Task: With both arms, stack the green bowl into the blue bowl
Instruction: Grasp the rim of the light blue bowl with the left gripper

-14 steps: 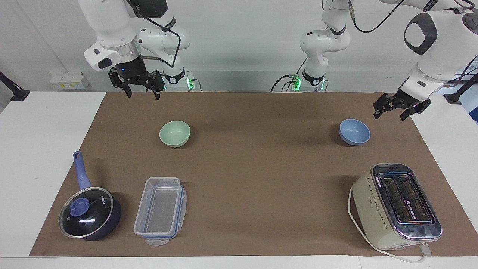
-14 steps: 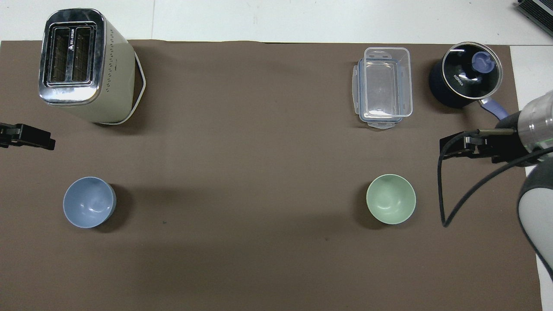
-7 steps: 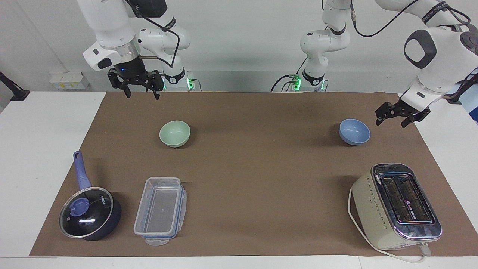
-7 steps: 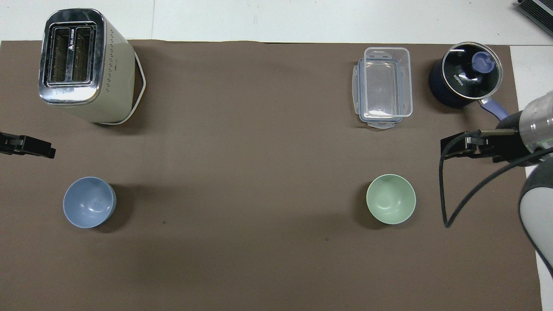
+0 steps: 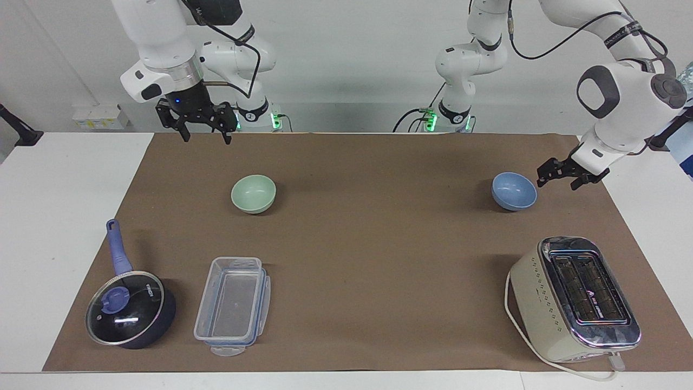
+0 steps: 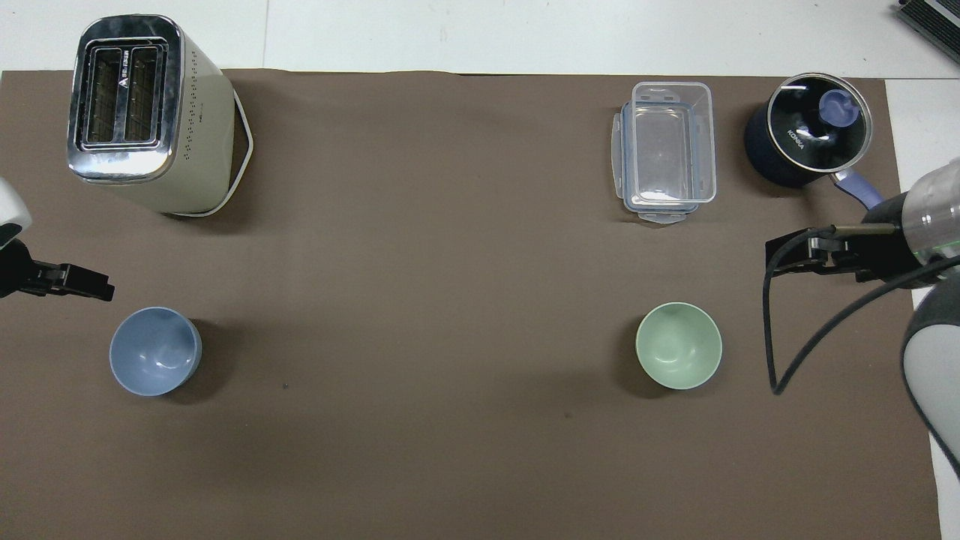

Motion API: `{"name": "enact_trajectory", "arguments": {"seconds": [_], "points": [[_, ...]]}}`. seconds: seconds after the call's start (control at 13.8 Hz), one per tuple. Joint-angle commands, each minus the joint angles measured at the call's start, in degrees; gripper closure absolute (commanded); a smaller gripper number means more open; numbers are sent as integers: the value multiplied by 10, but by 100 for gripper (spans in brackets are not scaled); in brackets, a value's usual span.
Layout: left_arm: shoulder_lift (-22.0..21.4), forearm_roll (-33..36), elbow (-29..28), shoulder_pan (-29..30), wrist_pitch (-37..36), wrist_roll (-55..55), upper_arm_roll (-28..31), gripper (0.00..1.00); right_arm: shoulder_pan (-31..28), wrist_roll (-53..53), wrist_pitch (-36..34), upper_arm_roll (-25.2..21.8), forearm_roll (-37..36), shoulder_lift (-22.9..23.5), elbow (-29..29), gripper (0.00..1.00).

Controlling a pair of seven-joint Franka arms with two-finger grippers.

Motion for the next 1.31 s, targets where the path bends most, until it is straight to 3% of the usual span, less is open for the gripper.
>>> {"name": "enact_trajectory", "arguments": {"seconds": [0.0, 0.8, 0.87, 0.94, 1.02, 1.24], "points": [[-13, 3, -60, 22, 56, 33, -5, 0, -8, -14, 12, -2, 13, -11, -15, 0], [-6, 2, -197, 31, 192, 59, -6, 0, -8, -14, 12, -2, 13, -11, -15, 0], [-7, 2, -207, 31, 203, 62, -6, 11, -8, -13, 11, -2, 13, -11, -15, 0], [-8, 2, -208, 32, 205, 83, -6, 64, -8, -13, 11, -2, 13, -11, -15, 0], [-8, 1, -209, 34, 205, 87, -6, 100, -8, -14, 11, -2, 13, -11, -15, 0], [-6, -8, -202, 37, 197, 87, -6, 100, -14, -15, 11, -3, 13, -11, -15, 0]]}}
